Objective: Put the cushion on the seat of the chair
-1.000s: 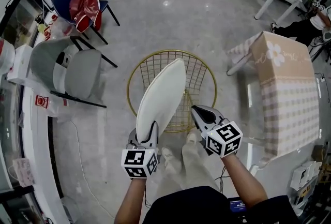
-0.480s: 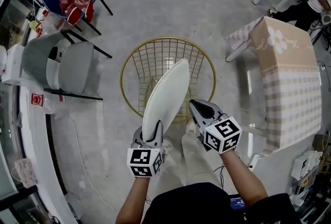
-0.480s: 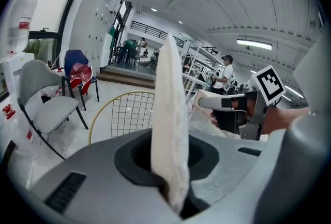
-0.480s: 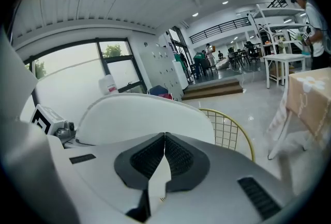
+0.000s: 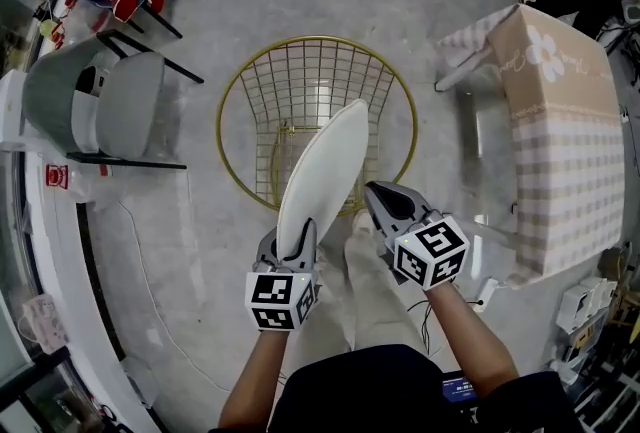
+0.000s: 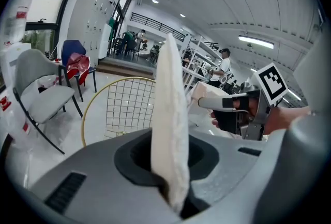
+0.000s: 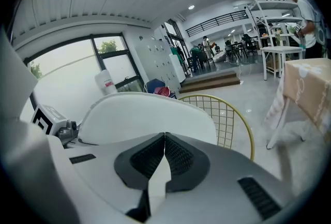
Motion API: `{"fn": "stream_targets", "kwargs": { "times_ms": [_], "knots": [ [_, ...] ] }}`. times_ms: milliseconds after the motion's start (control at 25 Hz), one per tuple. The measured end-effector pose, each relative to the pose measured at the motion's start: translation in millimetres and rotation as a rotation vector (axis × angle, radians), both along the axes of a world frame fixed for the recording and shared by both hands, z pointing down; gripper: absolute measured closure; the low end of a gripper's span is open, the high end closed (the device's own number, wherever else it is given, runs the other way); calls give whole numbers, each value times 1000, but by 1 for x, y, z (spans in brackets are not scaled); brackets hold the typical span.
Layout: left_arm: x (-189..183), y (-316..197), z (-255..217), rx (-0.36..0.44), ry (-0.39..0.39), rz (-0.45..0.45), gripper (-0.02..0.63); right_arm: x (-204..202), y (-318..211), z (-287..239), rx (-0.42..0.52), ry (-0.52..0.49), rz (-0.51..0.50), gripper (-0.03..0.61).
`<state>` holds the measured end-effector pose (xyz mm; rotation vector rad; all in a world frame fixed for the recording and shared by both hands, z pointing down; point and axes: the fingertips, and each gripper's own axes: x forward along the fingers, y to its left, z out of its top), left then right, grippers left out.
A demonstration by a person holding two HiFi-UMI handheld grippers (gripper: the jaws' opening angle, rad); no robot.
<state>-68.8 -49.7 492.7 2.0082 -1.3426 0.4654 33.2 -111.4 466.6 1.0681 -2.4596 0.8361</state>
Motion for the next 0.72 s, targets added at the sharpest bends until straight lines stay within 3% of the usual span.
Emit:
{"fn": "stream_targets", "kwargs": {
  "times_ms": [440, 720],
  "knots": [
    [17, 2, 22, -17, -4, 40, 551, 21, 13, 36, -57, 13, 22, 558],
    [22, 3, 35, -21, -11, 63, 551, 10, 15, 53, -71, 5, 1, 558]
  ]
}}
